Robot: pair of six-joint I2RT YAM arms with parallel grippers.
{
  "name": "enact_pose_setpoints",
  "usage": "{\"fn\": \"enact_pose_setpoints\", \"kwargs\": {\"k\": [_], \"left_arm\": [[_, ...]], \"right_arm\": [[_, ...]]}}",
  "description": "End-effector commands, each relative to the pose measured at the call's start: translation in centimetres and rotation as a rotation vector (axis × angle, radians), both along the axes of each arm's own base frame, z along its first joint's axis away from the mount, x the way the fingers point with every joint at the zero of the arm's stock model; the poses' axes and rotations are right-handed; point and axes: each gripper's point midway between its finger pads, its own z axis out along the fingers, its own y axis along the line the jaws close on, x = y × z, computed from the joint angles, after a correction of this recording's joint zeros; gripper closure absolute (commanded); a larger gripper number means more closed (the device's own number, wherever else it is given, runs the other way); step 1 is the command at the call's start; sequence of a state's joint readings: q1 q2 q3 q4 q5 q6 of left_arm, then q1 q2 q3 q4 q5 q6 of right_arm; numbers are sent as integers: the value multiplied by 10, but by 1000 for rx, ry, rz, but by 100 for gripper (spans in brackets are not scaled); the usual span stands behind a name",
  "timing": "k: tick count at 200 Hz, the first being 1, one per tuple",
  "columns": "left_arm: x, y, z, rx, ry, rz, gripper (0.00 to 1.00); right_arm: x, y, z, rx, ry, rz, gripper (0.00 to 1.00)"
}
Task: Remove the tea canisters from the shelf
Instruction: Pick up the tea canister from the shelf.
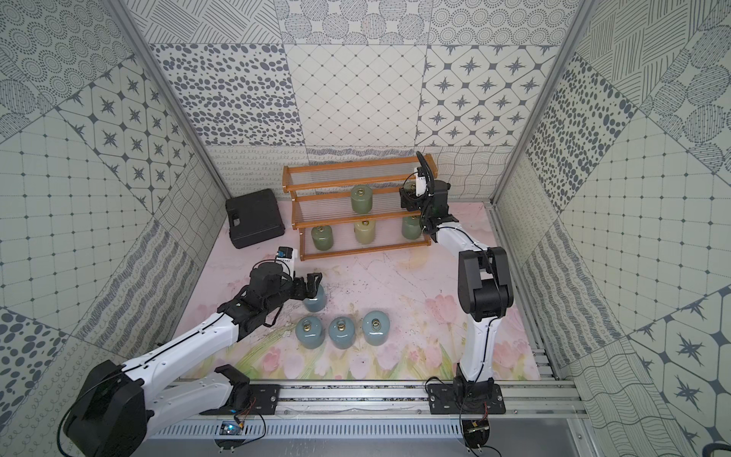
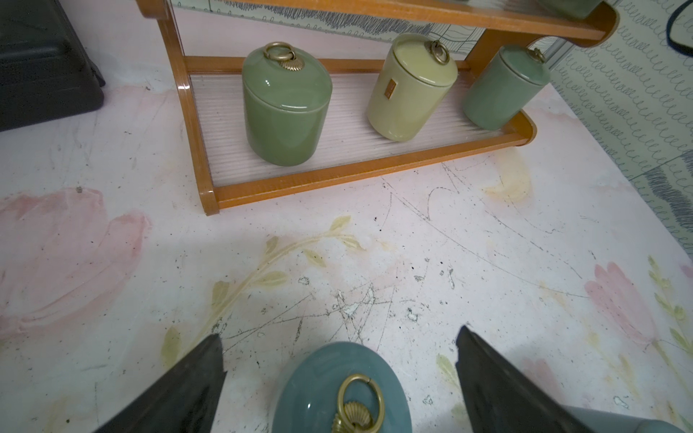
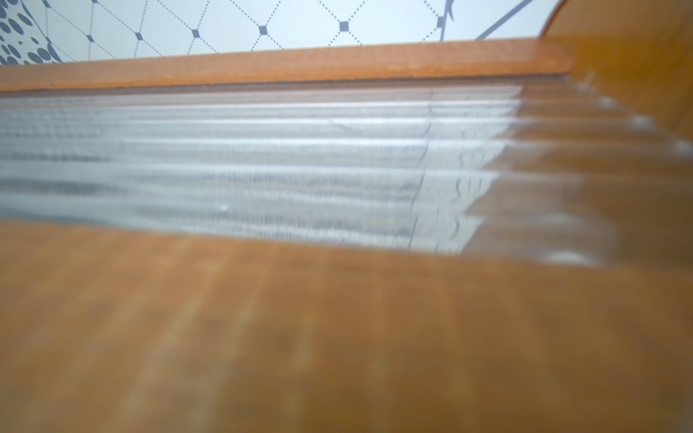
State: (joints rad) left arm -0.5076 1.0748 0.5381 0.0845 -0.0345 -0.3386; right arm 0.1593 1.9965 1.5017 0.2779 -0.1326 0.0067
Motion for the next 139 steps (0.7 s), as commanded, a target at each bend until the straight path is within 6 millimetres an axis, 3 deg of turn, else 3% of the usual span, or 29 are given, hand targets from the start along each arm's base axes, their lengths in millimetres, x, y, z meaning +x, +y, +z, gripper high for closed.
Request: {"fn": "enact_pose_setpoints", "kwargs": {"k": [1,139], "left_arm": [[0,2,2,-22,-5,13,0],[0,-1,-1,-41,4,8,0]], "right_arm": [[5,-2,16,2,-57,9,20],[-57,23,33,29,-46,172,27]]}}
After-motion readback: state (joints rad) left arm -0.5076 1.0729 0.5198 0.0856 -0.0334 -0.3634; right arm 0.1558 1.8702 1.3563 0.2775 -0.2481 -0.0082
